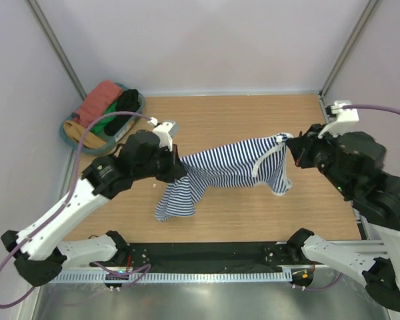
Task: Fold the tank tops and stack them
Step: Flatten the tank top out
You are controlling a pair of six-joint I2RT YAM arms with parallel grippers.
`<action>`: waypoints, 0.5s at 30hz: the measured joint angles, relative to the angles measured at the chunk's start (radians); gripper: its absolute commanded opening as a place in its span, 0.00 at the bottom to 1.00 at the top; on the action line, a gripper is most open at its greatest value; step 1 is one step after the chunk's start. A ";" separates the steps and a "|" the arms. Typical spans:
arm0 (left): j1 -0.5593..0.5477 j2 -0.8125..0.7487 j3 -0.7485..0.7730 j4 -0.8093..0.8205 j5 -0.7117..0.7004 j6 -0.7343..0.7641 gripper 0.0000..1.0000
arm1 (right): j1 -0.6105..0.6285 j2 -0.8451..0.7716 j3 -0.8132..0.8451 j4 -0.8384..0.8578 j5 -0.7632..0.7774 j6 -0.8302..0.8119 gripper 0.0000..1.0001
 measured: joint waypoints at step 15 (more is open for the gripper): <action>0.340 0.771 0.227 -0.079 -0.045 0.067 0.70 | -0.474 0.755 -0.086 0.205 -0.147 0.021 0.83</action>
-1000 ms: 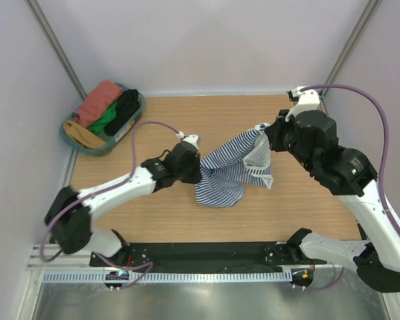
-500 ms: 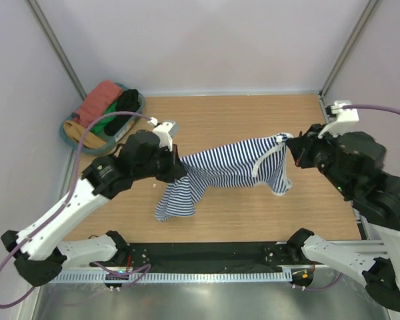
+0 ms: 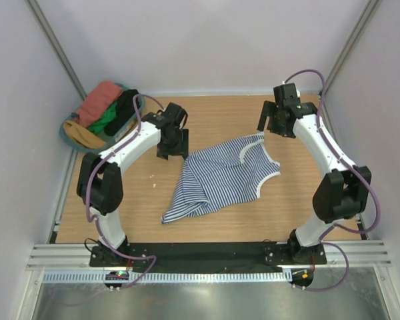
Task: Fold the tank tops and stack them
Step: Flatten the tank top out
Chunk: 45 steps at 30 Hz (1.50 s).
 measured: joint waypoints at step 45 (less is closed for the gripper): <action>-0.202 -0.192 -0.478 0.293 0.064 -0.164 0.71 | 0.051 0.232 -0.402 0.554 -0.454 0.126 0.36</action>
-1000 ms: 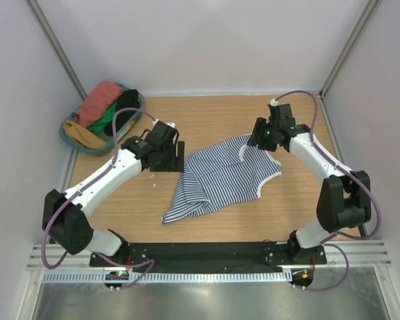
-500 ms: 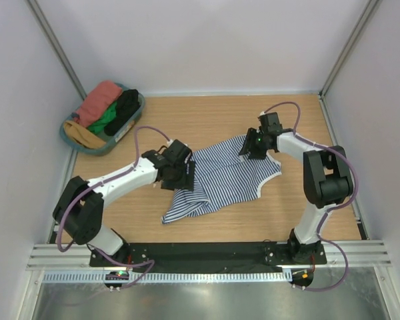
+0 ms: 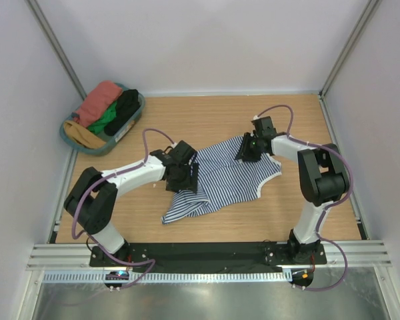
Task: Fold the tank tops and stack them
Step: Flatten the tank top out
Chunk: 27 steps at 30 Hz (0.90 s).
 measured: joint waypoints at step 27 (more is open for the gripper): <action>0.298 -0.148 0.112 -0.190 -0.053 0.072 0.00 | 0.005 -0.138 -0.156 0.103 0.115 0.026 0.01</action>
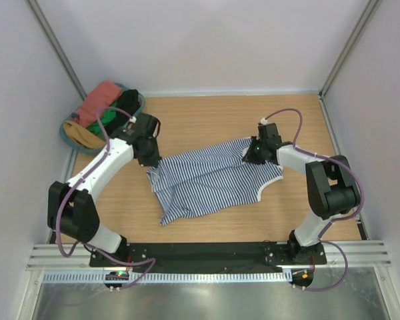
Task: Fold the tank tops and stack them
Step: Flatten the tank top out
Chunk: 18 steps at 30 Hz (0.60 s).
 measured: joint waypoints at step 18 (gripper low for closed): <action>0.010 0.285 0.333 -0.270 -0.390 0.034 0.61 | -0.003 -0.071 -0.096 0.145 0.006 0.030 0.01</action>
